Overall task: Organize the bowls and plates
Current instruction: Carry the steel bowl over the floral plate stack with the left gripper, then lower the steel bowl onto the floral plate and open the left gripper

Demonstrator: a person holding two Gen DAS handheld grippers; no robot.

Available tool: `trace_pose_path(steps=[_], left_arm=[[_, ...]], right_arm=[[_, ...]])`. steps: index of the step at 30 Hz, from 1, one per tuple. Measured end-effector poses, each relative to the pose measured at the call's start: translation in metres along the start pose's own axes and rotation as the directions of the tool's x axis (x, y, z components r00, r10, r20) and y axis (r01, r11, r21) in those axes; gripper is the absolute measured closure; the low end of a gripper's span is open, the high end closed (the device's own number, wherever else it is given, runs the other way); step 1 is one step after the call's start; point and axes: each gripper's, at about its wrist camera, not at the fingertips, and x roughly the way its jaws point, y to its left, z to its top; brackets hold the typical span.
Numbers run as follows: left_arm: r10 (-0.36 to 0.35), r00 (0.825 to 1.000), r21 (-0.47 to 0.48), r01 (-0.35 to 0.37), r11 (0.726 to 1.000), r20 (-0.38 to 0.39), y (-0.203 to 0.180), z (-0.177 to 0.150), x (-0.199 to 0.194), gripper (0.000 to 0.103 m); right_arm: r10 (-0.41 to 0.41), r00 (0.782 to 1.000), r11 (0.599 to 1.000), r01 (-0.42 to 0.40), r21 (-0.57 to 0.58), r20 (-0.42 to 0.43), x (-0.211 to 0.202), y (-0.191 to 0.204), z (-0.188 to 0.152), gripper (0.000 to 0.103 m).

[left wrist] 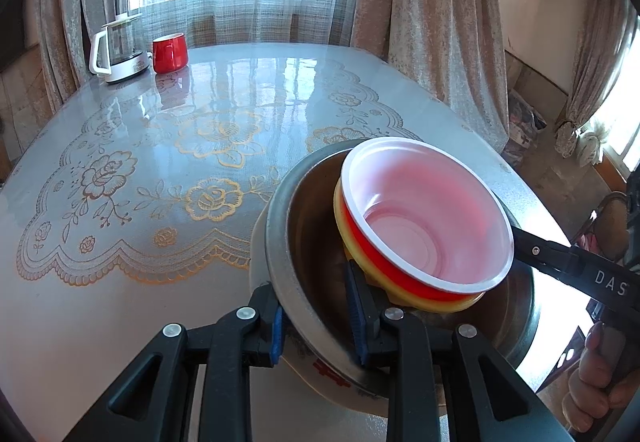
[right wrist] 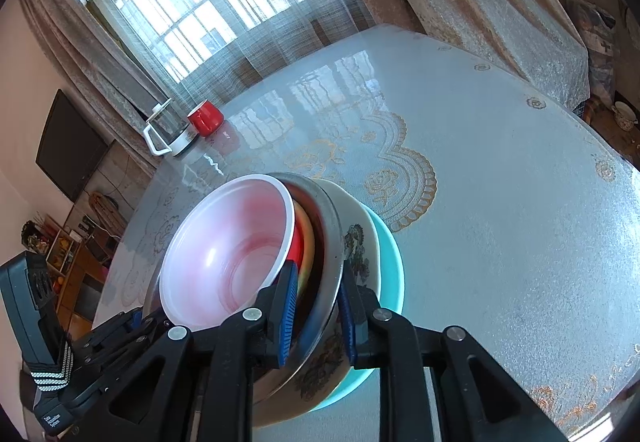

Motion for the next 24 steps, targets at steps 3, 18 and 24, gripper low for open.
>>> trace_pose_path(steps=[3,18,24], left_arm=[[0.002,1.0,0.003,-0.002,1.0,0.001,0.0,0.0,0.0,0.075],[0.002,1.0,-0.006,-0.002,1.0,0.009,-0.001,-0.004,-0.008,0.071],[-0.009,1.0,-0.017,0.009,1.0,0.013,0.0,-0.005,-0.014,0.07]], right_arm=[[0.0,1.0,1.0,0.0,0.0,-0.003,-0.001,0.001,-0.001,0.081],[0.022,1.0,1.0,-0.022,0.012,-0.003,-0.013,0.001,-0.007,0.078],[0.003,1.0,1.0,-0.003,-0.002,0.014,-0.014,0.004,-0.01,0.08]])
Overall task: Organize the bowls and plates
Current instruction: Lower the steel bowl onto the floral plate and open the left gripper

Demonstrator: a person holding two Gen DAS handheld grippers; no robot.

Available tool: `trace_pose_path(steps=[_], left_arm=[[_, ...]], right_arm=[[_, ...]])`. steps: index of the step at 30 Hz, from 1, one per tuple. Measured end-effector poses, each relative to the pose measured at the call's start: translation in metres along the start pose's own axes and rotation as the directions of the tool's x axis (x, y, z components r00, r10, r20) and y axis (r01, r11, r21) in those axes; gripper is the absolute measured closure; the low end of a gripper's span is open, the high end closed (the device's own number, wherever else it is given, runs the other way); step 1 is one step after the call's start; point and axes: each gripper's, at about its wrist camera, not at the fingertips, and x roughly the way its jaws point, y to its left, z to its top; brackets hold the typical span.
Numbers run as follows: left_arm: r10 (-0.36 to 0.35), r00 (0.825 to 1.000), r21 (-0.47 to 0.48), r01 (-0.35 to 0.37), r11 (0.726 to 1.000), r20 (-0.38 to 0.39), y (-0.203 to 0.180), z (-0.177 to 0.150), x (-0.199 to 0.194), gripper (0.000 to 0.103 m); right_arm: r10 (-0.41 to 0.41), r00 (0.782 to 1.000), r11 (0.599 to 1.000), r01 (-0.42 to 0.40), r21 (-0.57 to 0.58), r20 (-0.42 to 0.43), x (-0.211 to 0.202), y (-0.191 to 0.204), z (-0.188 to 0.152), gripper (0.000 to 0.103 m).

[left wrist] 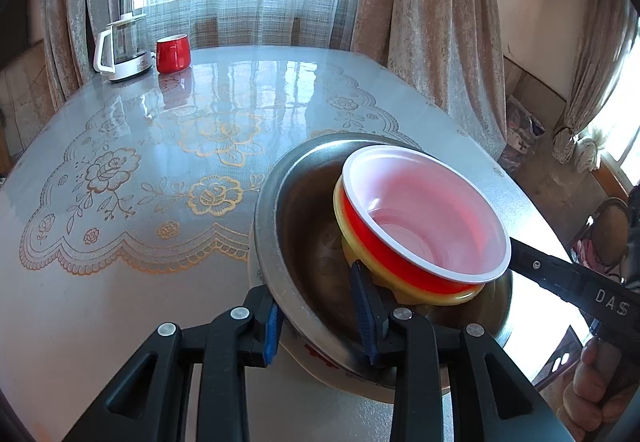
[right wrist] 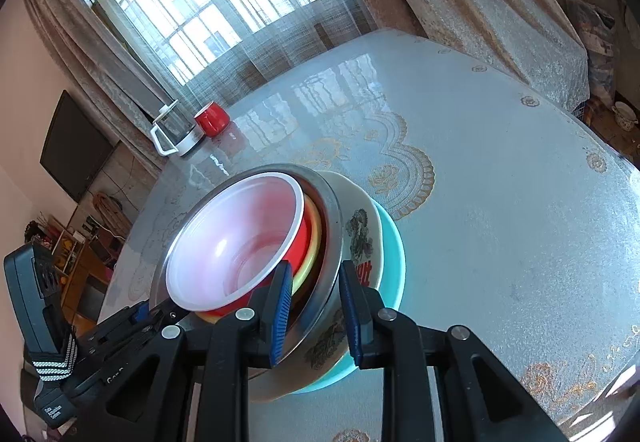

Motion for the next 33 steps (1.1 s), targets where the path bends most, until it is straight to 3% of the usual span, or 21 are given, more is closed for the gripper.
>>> trace_pose_path(steps=[4,19,26,33], left_arm=[[0.01,1.0,0.002,-0.011,1.0,0.017,0.001,-0.002,-0.005,0.07],[0.019,0.999,0.004,-0.019,1.0,0.049,0.006,-0.008,-0.021,0.069],[0.006,0.998,-0.01,-0.006,1.0,0.063,0.01,-0.013,-0.031,0.069],[-0.008,0.997,-0.045,0.012,0.999,0.081,0.02,-0.021,-0.044,0.069]], right_arm=[[-0.008,1.0,1.0,0.008,0.004,0.002,0.001,0.0,0.0,0.084],[-0.017,1.0,1.0,0.017,-0.001,0.014,-0.007,0.003,-0.002,0.081],[0.005,1.0,1.0,-0.005,0.005,0.011,-0.012,0.002,-0.006,0.08],[0.038,0.998,0.999,-0.039,0.018,0.059,-0.032,0.0,-0.013,0.08]])
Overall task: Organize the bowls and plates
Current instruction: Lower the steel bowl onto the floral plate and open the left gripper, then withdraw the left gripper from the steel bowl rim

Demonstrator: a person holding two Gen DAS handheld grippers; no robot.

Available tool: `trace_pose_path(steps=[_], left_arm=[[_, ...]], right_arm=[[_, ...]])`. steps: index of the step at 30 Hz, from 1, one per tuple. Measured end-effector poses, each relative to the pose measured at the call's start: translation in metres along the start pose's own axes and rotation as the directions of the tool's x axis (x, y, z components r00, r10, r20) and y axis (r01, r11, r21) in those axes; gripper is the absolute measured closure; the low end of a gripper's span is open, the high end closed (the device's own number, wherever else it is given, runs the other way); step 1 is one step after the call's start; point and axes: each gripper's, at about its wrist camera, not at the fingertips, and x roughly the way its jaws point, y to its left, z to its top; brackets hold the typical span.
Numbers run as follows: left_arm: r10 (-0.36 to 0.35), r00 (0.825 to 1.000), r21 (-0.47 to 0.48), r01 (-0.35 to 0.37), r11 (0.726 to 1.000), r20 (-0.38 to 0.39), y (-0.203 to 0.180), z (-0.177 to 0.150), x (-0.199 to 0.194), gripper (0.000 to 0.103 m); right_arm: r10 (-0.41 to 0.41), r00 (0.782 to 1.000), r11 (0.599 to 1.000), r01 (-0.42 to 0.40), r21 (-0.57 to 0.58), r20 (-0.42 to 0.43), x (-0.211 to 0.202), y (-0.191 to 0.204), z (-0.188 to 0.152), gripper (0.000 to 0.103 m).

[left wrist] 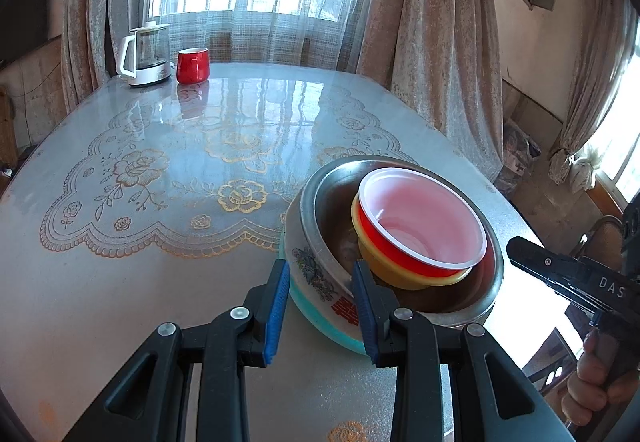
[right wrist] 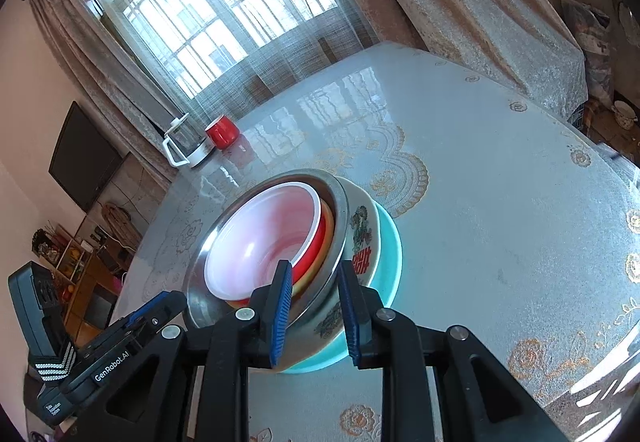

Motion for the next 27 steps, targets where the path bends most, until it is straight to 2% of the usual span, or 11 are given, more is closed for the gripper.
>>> trace_pose_path(steps=[4,11,15,16,18,22,27], left_arm=[[0.004,1.0,-0.033,-0.005,0.999,-0.017,0.01,-0.006,-0.001,0.07],[-0.022,0.997,-0.099,0.014,0.995,-0.078,0.027,-0.024,0.008,0.07],[-0.036,0.997,-0.082,0.03,0.996,-0.073,0.022,-0.025,0.008,0.07],[-0.029,0.997,-0.072,0.024,0.997,-0.07,0.019,-0.024,0.008,0.074],[0.007,0.998,-0.04,-0.01,0.999,-0.061,0.015,-0.024,0.009,0.074],[0.003,0.998,-0.027,-0.004,1.0,-0.063,0.013,-0.024,0.01,0.074],[-0.002,0.998,-0.007,0.002,1.0,-0.059,0.006,-0.023,0.012,0.074]], right_arm=[[-0.001,1.0,1.0,0.001,0.011,0.01,-0.008,-0.005,-0.003,0.079],[-0.023,0.999,0.999,0.024,0.037,-0.031,0.001,-0.015,-0.016,0.079],[-0.013,0.998,0.998,0.016,0.06,-0.058,0.008,-0.019,-0.022,0.079],[-0.01,0.998,0.998,0.013,0.06,-0.064,0.01,-0.019,-0.023,0.079],[-0.008,0.997,0.998,0.012,0.057,-0.074,0.014,-0.019,-0.026,0.079],[-0.011,0.997,0.999,0.013,0.033,-0.071,0.018,-0.014,-0.029,0.088],[-0.028,0.998,1.0,0.029,0.012,-0.059,0.018,-0.014,-0.031,0.088]])
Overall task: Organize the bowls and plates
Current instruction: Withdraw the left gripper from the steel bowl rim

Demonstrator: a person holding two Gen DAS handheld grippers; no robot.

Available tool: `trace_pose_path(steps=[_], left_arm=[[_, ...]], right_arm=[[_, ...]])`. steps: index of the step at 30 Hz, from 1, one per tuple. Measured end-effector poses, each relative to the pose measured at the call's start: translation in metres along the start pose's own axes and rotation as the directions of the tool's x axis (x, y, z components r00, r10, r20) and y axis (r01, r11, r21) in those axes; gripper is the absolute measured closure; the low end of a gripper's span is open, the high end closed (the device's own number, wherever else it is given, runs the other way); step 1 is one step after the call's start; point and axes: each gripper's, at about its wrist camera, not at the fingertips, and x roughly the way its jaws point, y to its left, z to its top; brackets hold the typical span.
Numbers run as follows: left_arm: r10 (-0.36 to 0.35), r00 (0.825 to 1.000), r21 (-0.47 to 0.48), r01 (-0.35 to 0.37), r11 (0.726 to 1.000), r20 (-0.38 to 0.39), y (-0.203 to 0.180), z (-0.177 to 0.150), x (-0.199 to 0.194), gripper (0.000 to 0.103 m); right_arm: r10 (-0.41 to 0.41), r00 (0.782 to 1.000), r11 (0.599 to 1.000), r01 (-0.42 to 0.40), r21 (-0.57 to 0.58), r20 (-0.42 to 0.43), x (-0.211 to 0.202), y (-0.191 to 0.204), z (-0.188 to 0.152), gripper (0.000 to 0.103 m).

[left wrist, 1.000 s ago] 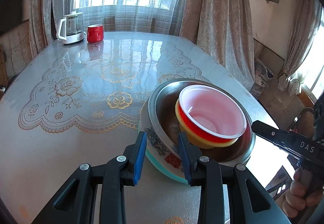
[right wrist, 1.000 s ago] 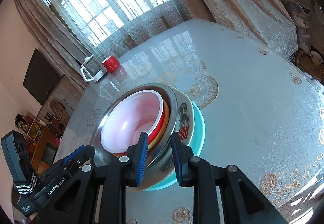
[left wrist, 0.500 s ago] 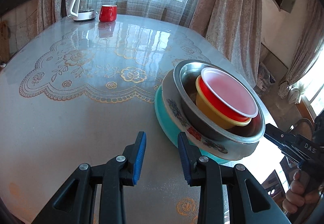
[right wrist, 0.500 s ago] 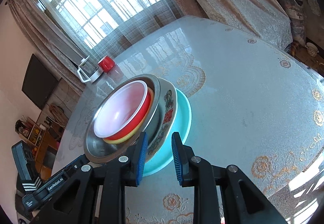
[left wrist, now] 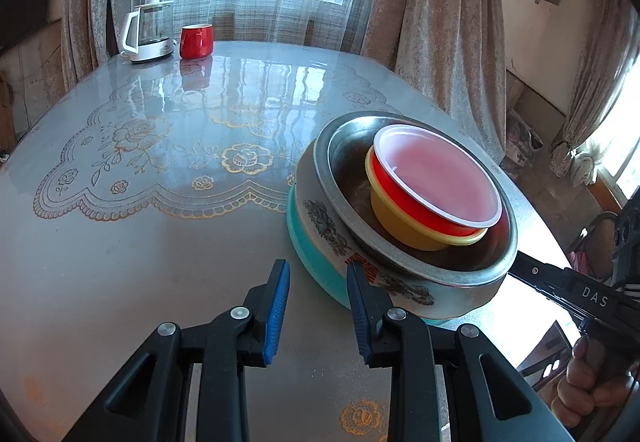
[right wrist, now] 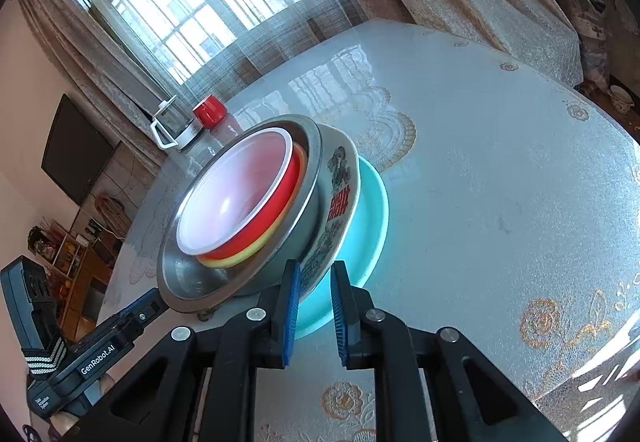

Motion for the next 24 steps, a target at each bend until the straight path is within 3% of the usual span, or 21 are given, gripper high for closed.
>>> trace_pose_path(steps=[10,24], left_arm=[[0.019,1.0,0.031,-0.019,0.999,-0.001,-0.0051,0.0003,0.004,0.074],[0.031,1.0,0.04,-0.031,0.999,-0.004,-0.0054,-0.006,0.0014,0.074]], right_arm=[[-0.043,0.999,0.998,0.044,-0.039,0.007,0.0038,0.0055,0.0012,0.088],[-0.037,0.999,0.999,0.037,-0.04,-0.011,0.0056,0.0053,0.0026,0.086]])
